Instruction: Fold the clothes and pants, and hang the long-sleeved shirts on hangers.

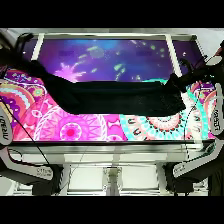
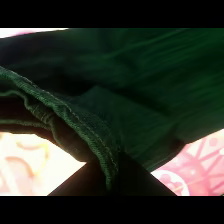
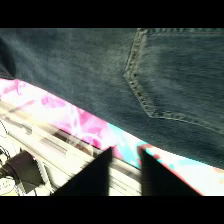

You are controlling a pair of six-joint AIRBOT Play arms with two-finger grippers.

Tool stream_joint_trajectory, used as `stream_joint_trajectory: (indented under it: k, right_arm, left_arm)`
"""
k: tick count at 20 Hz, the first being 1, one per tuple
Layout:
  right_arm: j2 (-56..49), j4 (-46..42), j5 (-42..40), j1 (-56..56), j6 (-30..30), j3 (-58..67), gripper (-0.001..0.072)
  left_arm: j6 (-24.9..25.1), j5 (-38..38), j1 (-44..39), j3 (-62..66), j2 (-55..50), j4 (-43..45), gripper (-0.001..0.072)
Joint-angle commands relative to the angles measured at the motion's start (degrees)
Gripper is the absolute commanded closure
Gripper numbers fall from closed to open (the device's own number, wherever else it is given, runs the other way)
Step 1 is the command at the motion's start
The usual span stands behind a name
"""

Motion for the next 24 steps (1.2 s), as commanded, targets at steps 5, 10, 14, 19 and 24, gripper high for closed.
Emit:
stream_joint_trajectory:
  k: [5, 10, 14, 19, 24]
  right_arm:
    - [0.33, 0.17, -9.31, 18.03, -8.52, -0.11, 0.0698]
    - [-2.8, 0.57, -37.62, 39.78, -9.44, -0.04, 0.0696]
    - [-9.81, 10.49, -52.11, 50.75, -8.35, 0.11, 0.0696]
    - [-18.95, 20.57, -56.63, 56.02, -8.41, 8.15, 0.0696]
    - [-22.99, 22.53, -43.52, 57.72, -9.11, 17.22, 0.0696]
  left_arm:
    - [2.4, -4.92, 1.7, 5.05, 1.51, -13.62, 0.0675]
    - [1.9, -7.91, 10.58, 5.01, 3.04, -15.52, 0.0675]
    - [1.97, -8.35, 15.98, 5.01, 3.58, -24.02, 0.0675]
    - [1.99, -8.76, 18.01, 4.98, 3.58, -26.82, 0.0675]
    - [3.45, -8.55, 18.01, 4.94, 3.45, -24.5, 0.0675]
